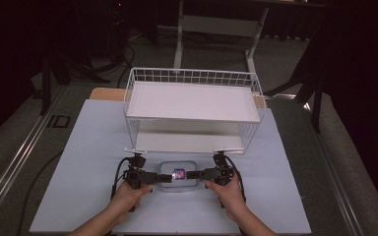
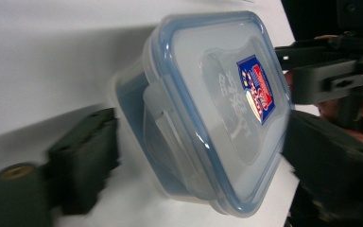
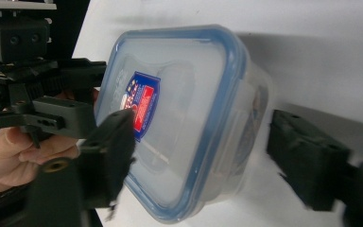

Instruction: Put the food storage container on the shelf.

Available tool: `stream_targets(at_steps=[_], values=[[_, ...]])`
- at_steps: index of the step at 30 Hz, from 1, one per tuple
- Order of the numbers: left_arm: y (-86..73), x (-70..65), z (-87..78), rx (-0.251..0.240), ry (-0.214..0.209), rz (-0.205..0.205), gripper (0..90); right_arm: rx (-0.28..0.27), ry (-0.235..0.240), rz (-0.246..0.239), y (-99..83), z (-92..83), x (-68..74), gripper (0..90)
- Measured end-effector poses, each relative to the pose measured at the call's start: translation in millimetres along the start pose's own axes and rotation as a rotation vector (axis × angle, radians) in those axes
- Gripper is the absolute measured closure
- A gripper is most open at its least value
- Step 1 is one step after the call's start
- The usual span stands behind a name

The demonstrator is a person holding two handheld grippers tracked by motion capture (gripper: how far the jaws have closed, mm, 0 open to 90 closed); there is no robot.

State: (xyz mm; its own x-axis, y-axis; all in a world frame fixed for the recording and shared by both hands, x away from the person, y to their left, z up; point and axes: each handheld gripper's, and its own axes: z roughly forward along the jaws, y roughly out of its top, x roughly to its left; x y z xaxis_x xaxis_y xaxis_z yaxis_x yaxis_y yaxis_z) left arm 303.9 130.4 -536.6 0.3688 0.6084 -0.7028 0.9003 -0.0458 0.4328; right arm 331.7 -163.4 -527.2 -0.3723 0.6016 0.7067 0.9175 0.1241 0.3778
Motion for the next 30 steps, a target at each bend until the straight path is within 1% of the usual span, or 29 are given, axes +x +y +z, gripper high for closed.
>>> stream_targets(at_steps=[1, 2, 3, 4, 6, 9, 12, 13, 16, 17, 19, 21, 22, 23, 24, 25, 27, 28, 30], values=[[-0.1, 0.2, 0.4, 0.002, 0.0, -0.001, 16.8, -0.001, 0.006, 0.003, -0.1, 0.9, 0.3, 30.2], [-0.2, 0.2, 0.6, 0.001, 0.008, -0.002, 19.9, 0.0, 0.009, 0.007, -0.1, 1.8, 0.8, 31.9], [0.0, 0.3, 0.8, 0.001, 0.012, -0.002, 22.6, 0.009, -0.001, 0.007, 0.2, 2.8, 1.8, 33.2], [0.0, 0.9, 0.9, 0.0, 0.011, 0.003, 23.2, 0.013, -0.001, 0.009, 0.3, 3.0, 1.8, 33.9], [-0.1, 2.7, 0.6, -0.002, 0.002, -0.002, 23.5, 0.016, 0.006, 0.03, 0.2, 1.7, 0.4, 36.2], [0.9, 2.1, -1.7, 0.011, 0.001, 0.005, 26.6, 0.02, 0.006, 0.038, -0.3, -1.8, 0.1, 40.5], [0.3, -4.7, -2.0, 0.032, 0.033, 0.032, 28.0, 0.011, -0.007, 0.046, -2.4, -2.0, 2.3, 40.4], [-0.6, -5.9, -2.6, 0.029, 0.038, 0.027, 28.7, 0.011, -0.012, 0.049, -2.6, -2.0, 3.2, 40.4], [-2.5, -8.2, -5.6, 0.014, 0.045, 0.031, 33.0, -0.004, -0.025, 0.055, -4.7, -2.1, 5.8, 40.4], [-3.6, -9.5, -6.6, 0.009, 0.053, 0.038, 35.4, -0.007, -0.027, 0.053, -5.1, -2.2, 6.0, 40.4], [-6.0, -10.6, -6.8, -0.003, 0.055, 0.04, 35.9, -0.017, -0.037, 0.048, -6.6, -2.4, 7.8, 40.4], [-7.0, -14.6, -7.4, -0.003, 0.072, 0.057, 36.3, -0.026, -0.047, 0.042, -8.0, -2.8, 10.0, 40.7], [-7.4, -15.5, -8.3, -0.005, 0.077, 0.053, 36.6, -0.028, -0.052, 0.037, -8.6, -3.4, 11.3, 41.0], [-7.6, -15.1, -10.7, -0.02, 0.07, 0.024, 38.9, -0.033, -0.063, 0.032, -9.6, -3.8, 13.3, 41.2], [-7.4, -15.5, -11.8, -0.019, 0.07, 0.024, 42.2, -0.031, -0.066, 0.021, -10.3, -5.0, 15.6, 41.8], [-7.9, -17.6, -11.7, -0.021, 0.079, 0.041, 42.7, -0.031, -0.07, 0.008, -11.1, -5.8, 17.2, 41.9], [-9.3, -22.0, -11.8, -0.032, 0.102, 0.05, 43.0, -0.04, -0.077, -0.006, -13.3, -6.8, 18.8, 42.3], [-9.9, -23.9, -11.4, -0.039, 0.113, 0.059, 42.9, -0.045, -0.083, -0.004, -14.3, -7.1, 20.0, 42.3], [-10.7, -27.6, -11.5, -0.046, 0.129, 0.069, 43.0, -0.054, -0.095, -0.019, -16.9, -7.8, 22.7, 42.4]])
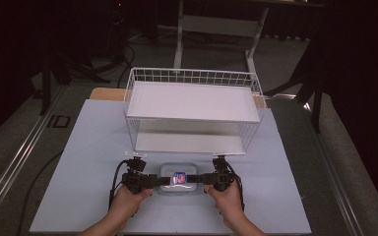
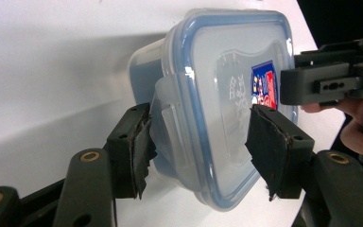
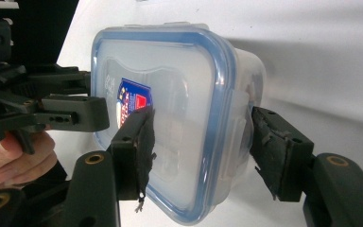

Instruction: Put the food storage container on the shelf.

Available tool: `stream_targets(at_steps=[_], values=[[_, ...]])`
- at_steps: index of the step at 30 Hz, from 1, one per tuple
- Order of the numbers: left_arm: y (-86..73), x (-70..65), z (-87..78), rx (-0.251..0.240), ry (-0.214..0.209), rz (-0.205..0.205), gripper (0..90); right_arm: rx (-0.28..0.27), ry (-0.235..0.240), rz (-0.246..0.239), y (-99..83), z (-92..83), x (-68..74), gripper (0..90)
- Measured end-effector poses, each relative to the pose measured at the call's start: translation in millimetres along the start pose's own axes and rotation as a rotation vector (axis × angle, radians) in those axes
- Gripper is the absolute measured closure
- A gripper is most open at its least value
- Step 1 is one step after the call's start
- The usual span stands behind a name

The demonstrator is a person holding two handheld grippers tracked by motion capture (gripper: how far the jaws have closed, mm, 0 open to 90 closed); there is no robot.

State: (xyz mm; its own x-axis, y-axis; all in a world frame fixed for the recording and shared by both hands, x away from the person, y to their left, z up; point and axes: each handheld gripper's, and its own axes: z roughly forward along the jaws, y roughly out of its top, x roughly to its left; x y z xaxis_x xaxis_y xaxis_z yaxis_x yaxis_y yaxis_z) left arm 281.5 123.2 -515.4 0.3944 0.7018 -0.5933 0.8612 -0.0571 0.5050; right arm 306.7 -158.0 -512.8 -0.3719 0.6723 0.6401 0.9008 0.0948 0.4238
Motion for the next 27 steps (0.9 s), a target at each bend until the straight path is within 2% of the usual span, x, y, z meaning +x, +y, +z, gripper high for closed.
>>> stream_targets(at_steps=[3, 4, 7, 10, 21, 25, 27], values=[[1.9, -5.4, -0.7, -0.009, 0.024, 0.024, 44.6, -0.018, -0.021, -0.037, -3.2, -2.8, 4.6, 42.5], [2.6, -4.9, 0.4, -0.008, 0.021, 0.019, 44.5, -0.029, -0.032, -0.054, -3.4, -3.5, 5.9, 42.4], [5.6, -6.1, 1.7, -0.015, 0.03, 0.027, 44.6, -0.042, -0.023, -0.034, -2.1, -3.7, 2.3, 42.4], [9.5, -8.5, 2.0, -0.037, 0.025, 0.036, 44.7, -0.068, -0.031, -0.054, 0.4, -7.2, 3.4, 42.4], [48.1, -26.7, 2.9, -0.135, 0.005, 0.129, 45.0, -0.195, -0.049, -0.094, 29.4, -37.1, 5.7, 42.3], [59.1, -23.5, 10.0, -0.141, -0.013, 0.133, 45.0, -0.207, -0.063, -0.09, 38.4, -40.9, 2.4, 42.2], [64.9, -21.5, 14.1, -0.139, -0.014, 0.15, 45.0, -0.215, -0.065, -0.097, 43.0, -40.3, -1.5, 42.3]])
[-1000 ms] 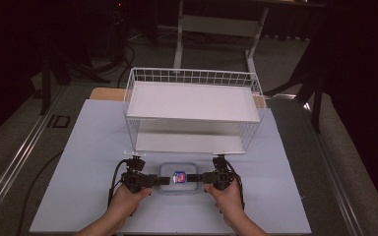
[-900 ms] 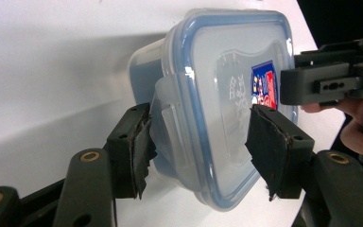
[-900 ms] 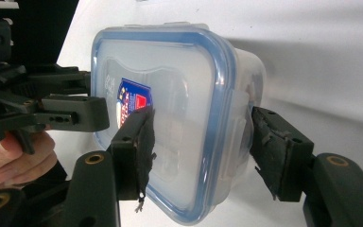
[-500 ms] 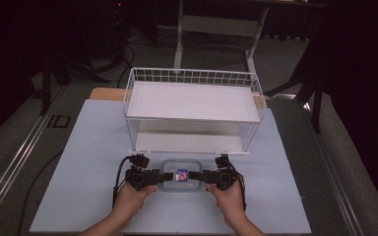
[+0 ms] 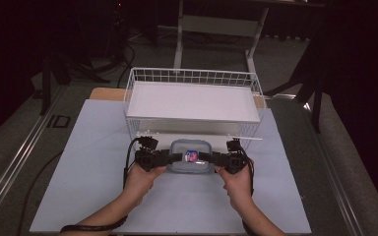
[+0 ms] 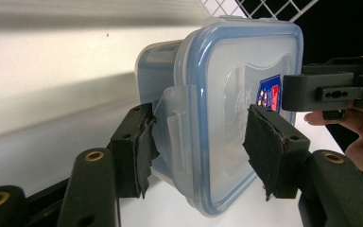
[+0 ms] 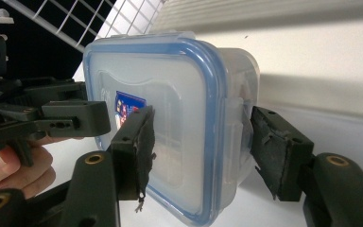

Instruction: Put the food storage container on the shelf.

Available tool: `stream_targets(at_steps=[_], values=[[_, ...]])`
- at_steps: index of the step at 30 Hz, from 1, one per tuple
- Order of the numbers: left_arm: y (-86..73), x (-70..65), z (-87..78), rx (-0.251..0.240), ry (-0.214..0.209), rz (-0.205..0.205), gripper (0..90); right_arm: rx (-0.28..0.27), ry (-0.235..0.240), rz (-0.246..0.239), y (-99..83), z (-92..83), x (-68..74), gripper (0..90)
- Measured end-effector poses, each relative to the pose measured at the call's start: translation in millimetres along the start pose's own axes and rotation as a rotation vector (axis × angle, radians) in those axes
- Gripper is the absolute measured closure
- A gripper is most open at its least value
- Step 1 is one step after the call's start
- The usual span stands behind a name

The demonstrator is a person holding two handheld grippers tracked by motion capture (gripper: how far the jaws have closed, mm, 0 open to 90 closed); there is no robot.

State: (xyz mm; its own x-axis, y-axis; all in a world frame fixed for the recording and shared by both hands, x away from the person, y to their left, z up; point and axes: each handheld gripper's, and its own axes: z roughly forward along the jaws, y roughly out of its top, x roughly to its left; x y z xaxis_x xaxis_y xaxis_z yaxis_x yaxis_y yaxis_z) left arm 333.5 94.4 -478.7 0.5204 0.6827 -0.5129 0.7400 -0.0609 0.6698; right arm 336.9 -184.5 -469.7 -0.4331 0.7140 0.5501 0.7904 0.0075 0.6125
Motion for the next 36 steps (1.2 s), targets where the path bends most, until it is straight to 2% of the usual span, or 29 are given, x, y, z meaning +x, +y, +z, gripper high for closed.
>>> stream_targets(at_steps=[2, 5, 9, 11, 14, 16, 19, 23, 24, 25, 29, 30, 36], values=[[2.9, 2.6, 4.3, -0.013, 0.001, 0.015, 45.0, -0.008, 0.0, 0.009, 2.5, 1.9, -5.1, 42.3], [4.5, 7.7, 10.2, -0.034, -0.002, 0.018, 45.1, -0.021, 0.002, 0.016, 6.0, 5.6, -11.4, 42.2], [3.9, 15.2, 18.3, -0.061, 0.003, 0.007, 45.0, -0.026, -0.012, 0.001, 11.2, 13.5, -17.1, 41.7], [4.6, 17.7, 21.0, -0.07, 0.011, 0.015, 45.0, -0.031, -0.005, 0.013, 12.2, 17.5, -22.1, 41.7], [6.9, 23.1, 25.2, -0.061, 0.019, 0.026, 45.0, -0.038, 0.004, 0.018, 13.3, 23.2, -27.7, 41.6], [7.7, 27.2, 28.4, -0.051, 0.022, 0.016, 44.9, -0.041, -0.001, 0.008, 13.7, 27.6, -30.1, 41.6], [6.8, 30.5, 30.7, -0.062, 0.032, 0.016, 44.8, -0.036, 0.004, 0.034, 14.1, 33.0, -34.1, 41.6], [6.0, 35.6, 34.1, -0.072, 0.022, -0.009, 44.8, -0.042, -0.007, 0.025, 16.1, 36.1, -34.3, 41.5], [6.2, 39.2, 36.7, -0.07, 0.026, -0.005, 44.8, -0.034, -0.006, 0.049, 16.8, 37.0, -34.1, 41.5], [5.6, 40.1, 37.5, -0.08, 0.026, -0.005, 44.7, -0.055, -0.013, 0.019, 17.7, 41.6, -38.7, 41.5], [6.0, 43.3, 39.3, -0.094, 0.021, -0.004, 44.9, -0.065, -0.011, 0.034, 18.2, 44.3, -41.0, 41.5], [6.2, 44.0, 39.5, -0.11, 0.018, 0.002, 44.9, -0.071, -0.008, 0.039, 18.4, 45.0, -42.1, 41.5], [4.3, 51.1, 40.9, -0.145, -0.015, 0.021, 44.8, -0.092, 0.001, 0.046, 20.0, 46.9, -44.8, 41.1]])
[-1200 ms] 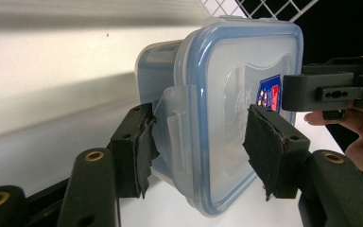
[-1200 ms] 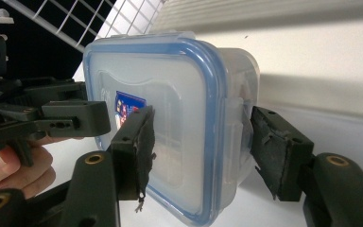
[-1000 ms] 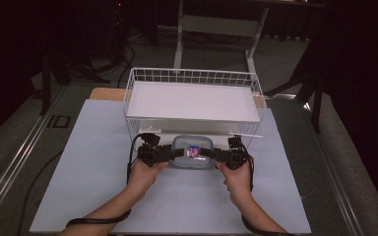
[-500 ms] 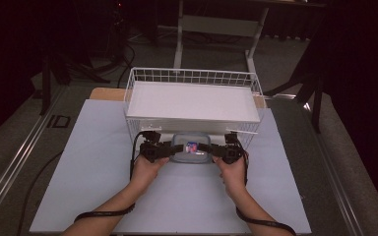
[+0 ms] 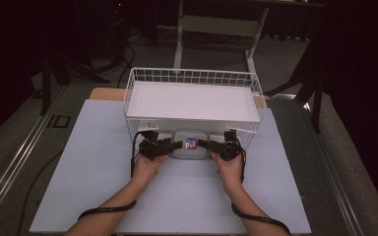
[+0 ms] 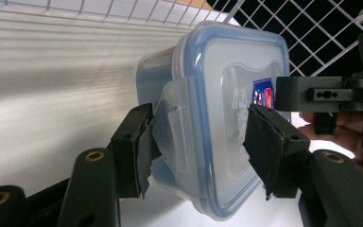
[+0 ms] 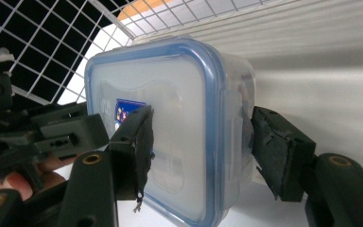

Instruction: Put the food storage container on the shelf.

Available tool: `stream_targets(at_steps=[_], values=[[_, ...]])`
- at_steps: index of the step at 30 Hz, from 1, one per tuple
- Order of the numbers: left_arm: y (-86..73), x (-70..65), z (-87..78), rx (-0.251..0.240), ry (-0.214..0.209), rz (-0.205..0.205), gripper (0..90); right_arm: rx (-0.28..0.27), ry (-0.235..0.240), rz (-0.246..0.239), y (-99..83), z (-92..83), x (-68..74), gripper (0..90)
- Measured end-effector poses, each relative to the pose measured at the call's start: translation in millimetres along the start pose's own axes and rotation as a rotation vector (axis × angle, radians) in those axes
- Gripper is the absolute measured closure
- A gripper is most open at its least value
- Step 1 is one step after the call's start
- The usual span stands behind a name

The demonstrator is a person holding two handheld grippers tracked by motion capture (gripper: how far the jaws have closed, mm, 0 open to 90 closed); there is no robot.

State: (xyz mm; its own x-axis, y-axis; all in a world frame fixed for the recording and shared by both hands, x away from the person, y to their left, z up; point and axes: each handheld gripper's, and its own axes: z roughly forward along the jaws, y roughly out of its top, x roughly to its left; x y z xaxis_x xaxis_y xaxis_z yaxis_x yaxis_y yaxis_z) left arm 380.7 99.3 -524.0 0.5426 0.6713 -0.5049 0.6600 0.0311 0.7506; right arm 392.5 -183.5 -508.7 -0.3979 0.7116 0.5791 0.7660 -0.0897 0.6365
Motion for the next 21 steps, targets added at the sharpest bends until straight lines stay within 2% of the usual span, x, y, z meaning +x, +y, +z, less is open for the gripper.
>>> stream_targets(at_steps=[4, 7, 10, 14, 17, 18, 19, 20, 21], values=[[-0.4, 2.9, 0.7, -0.013, -0.013, -0.012, 44.6, -0.008, -0.002, -0.005, 1.1, 1.3, -0.9, 40.3], [0.9, 3.7, 2.2, -0.018, -0.011, -0.027, 44.1, -0.007, -0.016, -0.031, 1.7, 3.1, 0.8, 38.3], [1.9, 2.4, 5.2, -0.012, 0.006, -0.001, 40.1, -0.006, -0.03, -0.054, 2.8, 6.0, 2.0, 36.2], [0.9, 4.6, 7.5, -0.027, 0.006, -0.025, 38.2, -0.017, -0.033, -0.033, 4.3, 8.9, 0.4, 36.0], [1.5, 3.2, 7.7, -0.037, 0.027, -0.014, 37.2, -0.017, -0.038, -0.032, 4.9, 9.6, 0.4, 35.7], [4.5, 1.5, 8.1, -0.04, 0.075, 0.034, 37.2, -0.018, -0.043, -0.029, 5.1, 10.1, 0.4, 35.1], [5.5, 1.2, 8.8, -0.033, 0.087, 0.039, 38.2, -0.015, -0.063, -0.022, 5.4, 11.8, -1.2, 34.4], [6.0, 1.6, 9.2, -0.03, 0.083, 0.027, 38.6, -0.027, -0.071, -0.022, 5.2, 12.1, -2.0, 34.8], [6.2, 1.9, 9.4, -0.03, 0.082, 0.021, 38.3, -0.03, -0.066, -0.034, 5.9, 13.0, -3.4, 34.9]])
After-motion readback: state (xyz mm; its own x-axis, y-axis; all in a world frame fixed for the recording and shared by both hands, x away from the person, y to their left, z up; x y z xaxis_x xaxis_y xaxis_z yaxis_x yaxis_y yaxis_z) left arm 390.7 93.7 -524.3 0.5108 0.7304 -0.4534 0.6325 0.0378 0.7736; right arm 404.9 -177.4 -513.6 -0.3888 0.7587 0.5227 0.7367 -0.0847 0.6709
